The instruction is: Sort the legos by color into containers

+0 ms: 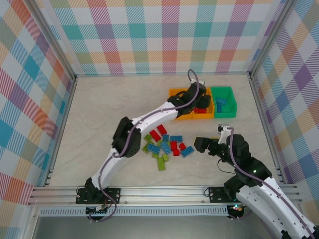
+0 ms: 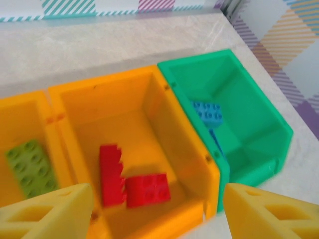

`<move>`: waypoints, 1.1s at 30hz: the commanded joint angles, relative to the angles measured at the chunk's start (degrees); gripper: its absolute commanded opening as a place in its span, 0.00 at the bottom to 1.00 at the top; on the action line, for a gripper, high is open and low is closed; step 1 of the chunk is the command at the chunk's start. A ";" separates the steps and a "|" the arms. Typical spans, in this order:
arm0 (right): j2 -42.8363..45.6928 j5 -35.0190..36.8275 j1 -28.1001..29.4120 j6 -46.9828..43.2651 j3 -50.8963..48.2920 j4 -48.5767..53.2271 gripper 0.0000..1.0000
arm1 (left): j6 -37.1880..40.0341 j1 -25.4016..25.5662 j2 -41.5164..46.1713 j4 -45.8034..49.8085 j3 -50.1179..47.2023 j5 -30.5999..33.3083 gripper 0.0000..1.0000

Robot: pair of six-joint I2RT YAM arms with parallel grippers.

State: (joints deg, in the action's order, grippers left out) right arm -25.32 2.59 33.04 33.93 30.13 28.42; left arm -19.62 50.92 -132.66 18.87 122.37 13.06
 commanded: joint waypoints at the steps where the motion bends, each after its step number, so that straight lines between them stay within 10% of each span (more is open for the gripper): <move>1: -2.98 -1.16 0.19 -0.66 3.18 6.10 1.00 | 2.66 1.47 20.33 -12.07 -18.88 -1.60 0.70; 8: -15.24 -6.39 0.27 -2.98 4.52 8.29 0.98 | 15.71 7.69 55.81 -20.59 -57.07 -4.93 0.75; 16: -33.17 -3.24 5.17 -2.97 6.00 2.12 0.87 | 25.52 11.40 81.58 -7.45 -78.70 -14.33 0.90; 33: -50.03 1.72 9.06 -3.21 8.41 -4.92 0.95 | 34.65 11.40 83.37 -18.74 -94.98 -5.05 1.00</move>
State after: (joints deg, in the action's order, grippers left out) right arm -73.21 2.07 41.71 30.44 36.93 26.98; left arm 12.80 62.13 -49.21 5.43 30.44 3.79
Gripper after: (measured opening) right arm 0.949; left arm 0.997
